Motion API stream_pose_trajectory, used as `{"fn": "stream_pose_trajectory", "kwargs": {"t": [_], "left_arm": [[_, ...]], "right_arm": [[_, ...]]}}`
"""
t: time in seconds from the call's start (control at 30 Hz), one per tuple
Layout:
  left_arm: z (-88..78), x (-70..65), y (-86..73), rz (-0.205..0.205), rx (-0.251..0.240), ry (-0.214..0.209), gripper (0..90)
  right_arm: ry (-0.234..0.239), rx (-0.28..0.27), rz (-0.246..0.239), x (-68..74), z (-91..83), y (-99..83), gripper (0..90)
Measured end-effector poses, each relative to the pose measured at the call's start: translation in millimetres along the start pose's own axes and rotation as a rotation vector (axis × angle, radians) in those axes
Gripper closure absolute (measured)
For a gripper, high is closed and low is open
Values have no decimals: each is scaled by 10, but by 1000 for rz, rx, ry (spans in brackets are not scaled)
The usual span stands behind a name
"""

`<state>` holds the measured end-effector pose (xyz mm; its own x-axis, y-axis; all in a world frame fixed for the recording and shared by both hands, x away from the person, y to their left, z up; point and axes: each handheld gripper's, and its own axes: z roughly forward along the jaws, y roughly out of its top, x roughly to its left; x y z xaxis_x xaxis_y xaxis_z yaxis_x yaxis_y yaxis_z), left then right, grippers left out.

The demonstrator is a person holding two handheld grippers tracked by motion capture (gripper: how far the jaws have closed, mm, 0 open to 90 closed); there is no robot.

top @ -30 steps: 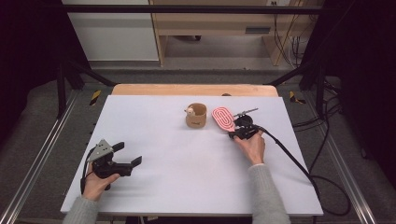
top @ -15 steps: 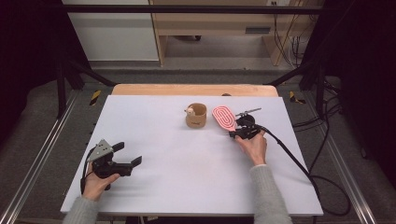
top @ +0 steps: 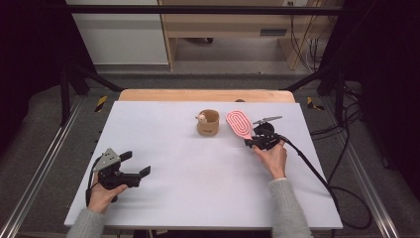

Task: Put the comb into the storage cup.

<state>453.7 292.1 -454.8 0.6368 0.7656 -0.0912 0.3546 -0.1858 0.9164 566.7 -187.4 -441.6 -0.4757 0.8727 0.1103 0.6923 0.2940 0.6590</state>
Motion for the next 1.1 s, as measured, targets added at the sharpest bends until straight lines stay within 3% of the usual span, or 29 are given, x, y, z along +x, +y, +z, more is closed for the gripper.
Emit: {"fn": "stream_pose_trajectory", "kwargs": {"t": [0.53,0.9,1.1], "left_arm": [[3,-5,1,-6,6,0,23],[-1,-32,21,-6,-2,-1,23],[-1,-58,37,-3,-6,-3,23]], "right_arm": [[52,-85,-37,86,-310,-119,700],[81,-118,-69,150,-395,-243,700],[124,-142,-76,202,-435,-279,700]]}}
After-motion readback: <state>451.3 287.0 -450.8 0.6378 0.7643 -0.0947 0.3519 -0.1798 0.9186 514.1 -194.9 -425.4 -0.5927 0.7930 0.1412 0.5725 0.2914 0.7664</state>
